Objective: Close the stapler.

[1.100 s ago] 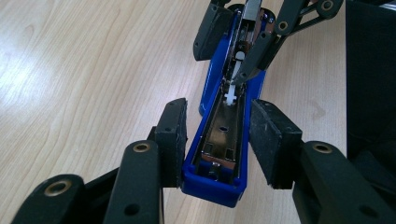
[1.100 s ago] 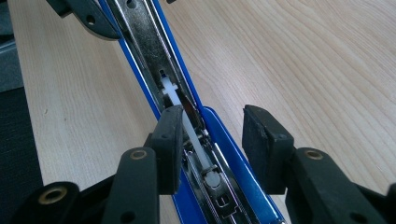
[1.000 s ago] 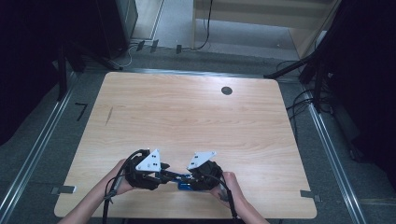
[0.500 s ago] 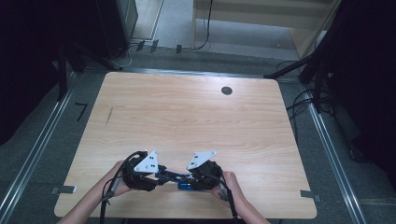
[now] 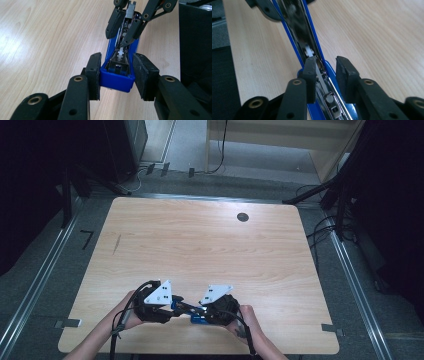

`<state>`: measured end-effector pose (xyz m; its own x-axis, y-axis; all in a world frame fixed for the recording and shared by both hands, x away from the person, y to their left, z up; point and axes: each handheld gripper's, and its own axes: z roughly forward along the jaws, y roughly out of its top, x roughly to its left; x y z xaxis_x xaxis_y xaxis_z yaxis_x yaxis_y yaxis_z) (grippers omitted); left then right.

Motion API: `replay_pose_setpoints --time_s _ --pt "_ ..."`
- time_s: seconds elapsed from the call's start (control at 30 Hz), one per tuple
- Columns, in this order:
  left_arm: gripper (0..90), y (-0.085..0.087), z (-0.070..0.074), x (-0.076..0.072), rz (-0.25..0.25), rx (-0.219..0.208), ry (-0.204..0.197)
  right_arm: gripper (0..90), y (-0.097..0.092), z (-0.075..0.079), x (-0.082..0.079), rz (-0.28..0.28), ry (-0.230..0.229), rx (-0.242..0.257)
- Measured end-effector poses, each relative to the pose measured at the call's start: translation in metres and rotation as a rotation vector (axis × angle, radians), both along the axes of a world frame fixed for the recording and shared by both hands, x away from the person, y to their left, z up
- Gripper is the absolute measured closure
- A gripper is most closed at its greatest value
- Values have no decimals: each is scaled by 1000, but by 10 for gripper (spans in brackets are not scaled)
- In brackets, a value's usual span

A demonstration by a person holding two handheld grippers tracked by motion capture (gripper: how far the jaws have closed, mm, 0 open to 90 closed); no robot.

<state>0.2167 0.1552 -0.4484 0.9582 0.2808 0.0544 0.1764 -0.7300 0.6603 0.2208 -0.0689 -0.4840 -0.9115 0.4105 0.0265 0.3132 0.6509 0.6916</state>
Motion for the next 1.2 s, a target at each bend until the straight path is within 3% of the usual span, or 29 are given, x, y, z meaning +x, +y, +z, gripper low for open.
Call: replay_pose_setpoints --time_s 0.13,0.33,0.47,0.6,0.7,0.93,1.2 --pt "612 -1 1 1 -3 2 -1 820 3 4 -3 26 -33 12" --pt "610 -1 1 1 -2 2 -5 886 10 4 -8 62 -47 -2" --pt "603 0 1 1 0 -2 -6 898 12 3 -7 67 -62 -4" --pt "558 7 -1 2 8 -41 22 898 11 3 -8 67 -66 -7" --pt "541 10 -4 1 16 -33 28 897 9 3 -7 66 -65 0" --pt "590 -1 -17 -1 21 -8 20 896 8 4 -8 66 -61 -2" --pt "639 -8 -26 0 26 -56 18 899 4 5 -8 60 -59 1"
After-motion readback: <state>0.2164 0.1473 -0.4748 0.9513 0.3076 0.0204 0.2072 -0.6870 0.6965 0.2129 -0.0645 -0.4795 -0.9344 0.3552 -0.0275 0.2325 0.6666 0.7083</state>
